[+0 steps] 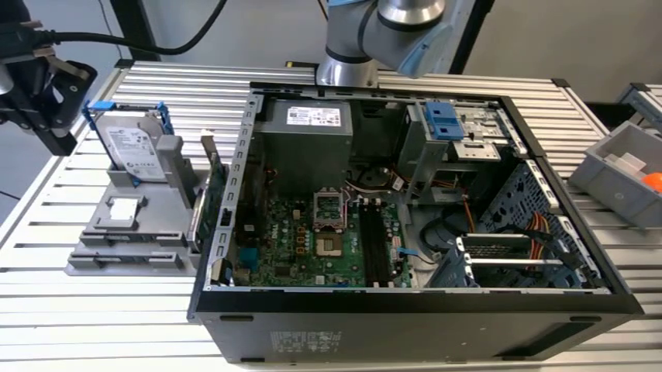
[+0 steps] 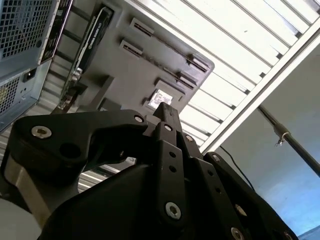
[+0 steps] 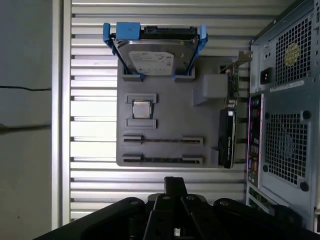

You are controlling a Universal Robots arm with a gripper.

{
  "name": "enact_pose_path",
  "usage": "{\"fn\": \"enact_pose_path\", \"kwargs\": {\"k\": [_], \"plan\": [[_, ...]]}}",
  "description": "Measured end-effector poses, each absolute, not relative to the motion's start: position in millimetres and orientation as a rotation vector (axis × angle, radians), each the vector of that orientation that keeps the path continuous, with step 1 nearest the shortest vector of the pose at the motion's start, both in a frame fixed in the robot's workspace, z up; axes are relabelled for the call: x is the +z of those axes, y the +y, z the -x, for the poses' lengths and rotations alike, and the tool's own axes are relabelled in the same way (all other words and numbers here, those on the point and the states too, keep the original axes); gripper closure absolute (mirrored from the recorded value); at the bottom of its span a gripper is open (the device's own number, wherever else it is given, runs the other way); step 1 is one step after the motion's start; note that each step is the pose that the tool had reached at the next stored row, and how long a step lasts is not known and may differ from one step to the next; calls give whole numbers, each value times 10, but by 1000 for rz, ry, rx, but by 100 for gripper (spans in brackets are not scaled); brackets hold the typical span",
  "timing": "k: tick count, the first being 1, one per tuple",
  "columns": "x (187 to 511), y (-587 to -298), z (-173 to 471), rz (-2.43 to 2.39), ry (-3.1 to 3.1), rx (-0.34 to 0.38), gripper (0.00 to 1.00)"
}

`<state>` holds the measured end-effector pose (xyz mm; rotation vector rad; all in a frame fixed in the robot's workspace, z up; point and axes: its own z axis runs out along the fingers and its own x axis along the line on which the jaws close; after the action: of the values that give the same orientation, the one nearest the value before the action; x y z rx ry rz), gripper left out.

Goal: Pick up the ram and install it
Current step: 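Pick up the ram and move it above insertion slot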

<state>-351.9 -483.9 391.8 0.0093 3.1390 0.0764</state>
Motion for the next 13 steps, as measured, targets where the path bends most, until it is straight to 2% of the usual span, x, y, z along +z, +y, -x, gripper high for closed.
{"fn": "enact_pose_path", "kwargs": {"k": [13], "plan": [[3918,-4846,3519,-10,3143,76,100]]}}
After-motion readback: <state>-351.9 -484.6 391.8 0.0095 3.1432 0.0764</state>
